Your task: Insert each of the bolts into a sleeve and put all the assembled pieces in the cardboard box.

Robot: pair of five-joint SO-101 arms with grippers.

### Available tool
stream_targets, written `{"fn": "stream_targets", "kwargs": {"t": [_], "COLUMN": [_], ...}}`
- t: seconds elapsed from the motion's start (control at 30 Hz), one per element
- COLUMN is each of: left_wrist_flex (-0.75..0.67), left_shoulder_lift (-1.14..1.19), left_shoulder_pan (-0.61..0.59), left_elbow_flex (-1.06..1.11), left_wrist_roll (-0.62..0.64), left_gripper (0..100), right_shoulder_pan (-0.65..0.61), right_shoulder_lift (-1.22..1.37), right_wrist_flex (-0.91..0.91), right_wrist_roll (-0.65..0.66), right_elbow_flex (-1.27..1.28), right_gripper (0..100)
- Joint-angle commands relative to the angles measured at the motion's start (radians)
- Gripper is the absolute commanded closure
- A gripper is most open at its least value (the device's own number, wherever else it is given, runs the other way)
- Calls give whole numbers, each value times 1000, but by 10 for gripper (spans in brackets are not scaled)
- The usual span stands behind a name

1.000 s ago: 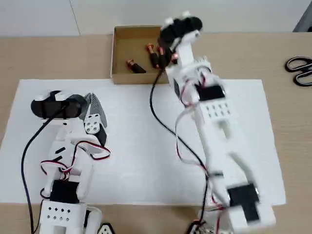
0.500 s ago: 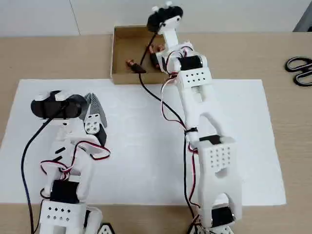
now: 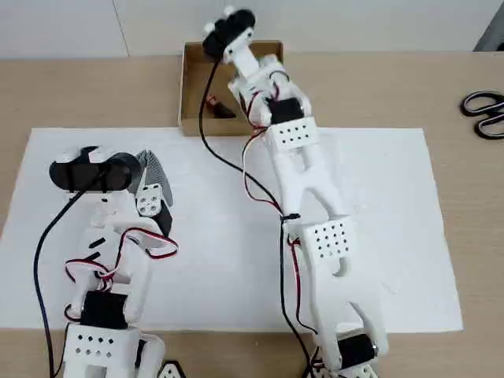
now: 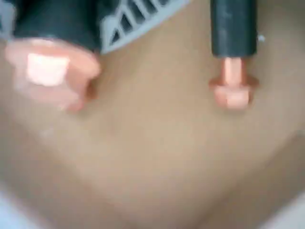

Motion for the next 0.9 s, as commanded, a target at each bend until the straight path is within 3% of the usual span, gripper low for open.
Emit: {"fn": "stream_targets", "kwargs": {"t": [0.0,0.4,0.6,0.87], "left_wrist_flex": [-2,-2,-2,-2], "left_shoulder_lift": [-9,-9,-9,-9], "left_shoulder_pan": [3,3,3,3], "left_elbow_flex": [-8,-8,-8,-8], "left_wrist_roll": [-3,-3,-3,-3], "left_gripper": [993,993,993,993], "right_shoulder_pan": [-1,-25,-27,-27], "right_shoulder_lift": [25,87,99,99], "right_wrist_flex": [-81,-174,-163,-159], "right_wrist_roll": [8,9,11,11], "right_elbow_flex": [-68,-64,-18,-17], "right_gripper": [995,992,876,876]}}
